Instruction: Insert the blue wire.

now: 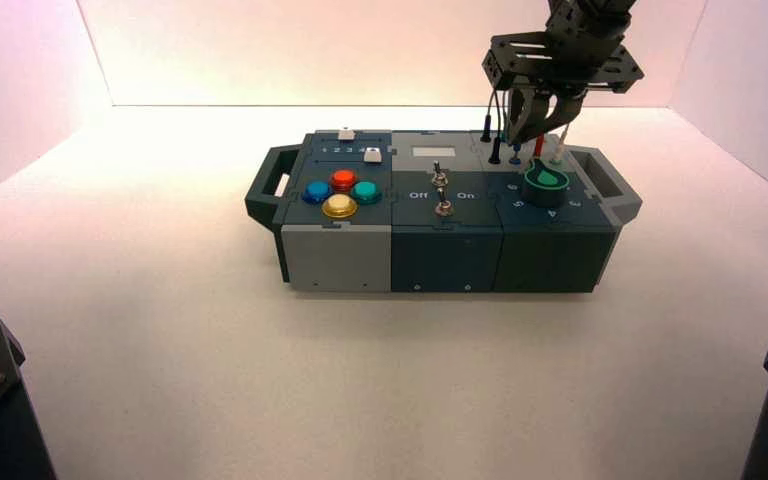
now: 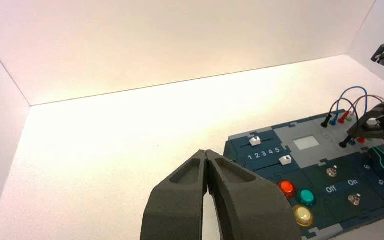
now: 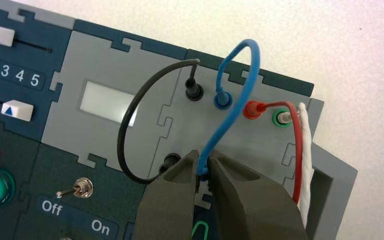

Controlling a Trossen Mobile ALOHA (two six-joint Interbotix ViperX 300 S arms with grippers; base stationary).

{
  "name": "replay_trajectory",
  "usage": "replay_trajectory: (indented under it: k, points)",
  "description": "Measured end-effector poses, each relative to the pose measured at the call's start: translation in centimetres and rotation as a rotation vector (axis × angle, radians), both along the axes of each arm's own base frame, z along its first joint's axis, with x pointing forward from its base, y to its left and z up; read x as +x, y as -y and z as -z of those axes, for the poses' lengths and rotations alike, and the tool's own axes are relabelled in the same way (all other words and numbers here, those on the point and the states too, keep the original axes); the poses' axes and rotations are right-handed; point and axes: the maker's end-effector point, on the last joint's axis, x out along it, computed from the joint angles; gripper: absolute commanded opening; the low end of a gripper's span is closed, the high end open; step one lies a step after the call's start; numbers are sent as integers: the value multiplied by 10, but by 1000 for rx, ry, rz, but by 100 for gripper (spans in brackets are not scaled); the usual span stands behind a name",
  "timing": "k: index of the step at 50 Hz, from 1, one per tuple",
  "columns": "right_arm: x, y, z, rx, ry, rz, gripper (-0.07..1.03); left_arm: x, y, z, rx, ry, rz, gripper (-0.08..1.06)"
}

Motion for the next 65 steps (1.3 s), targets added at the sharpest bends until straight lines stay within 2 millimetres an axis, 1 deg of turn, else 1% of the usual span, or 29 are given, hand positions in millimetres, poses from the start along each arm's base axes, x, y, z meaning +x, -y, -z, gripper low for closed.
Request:
replay_trajectory:
  k: [15, 40, 57, 65]
  points:
    - [-7, -3, 1, -6, -26, -12, -2, 0, 0, -2, -1, 6, 0, -3]
    - [-20, -16, 3, -4, -43, -53, -2, 0, 0, -3, -3, 12, -1, -3]
    - [-22, -18, 5, -7, -54, -58, -2, 0, 0, -3, -1, 16, -1, -3]
    - [-23, -18, 9, -12, -65, -58, -2, 0, 0, -4, -2, 20, -2, -3]
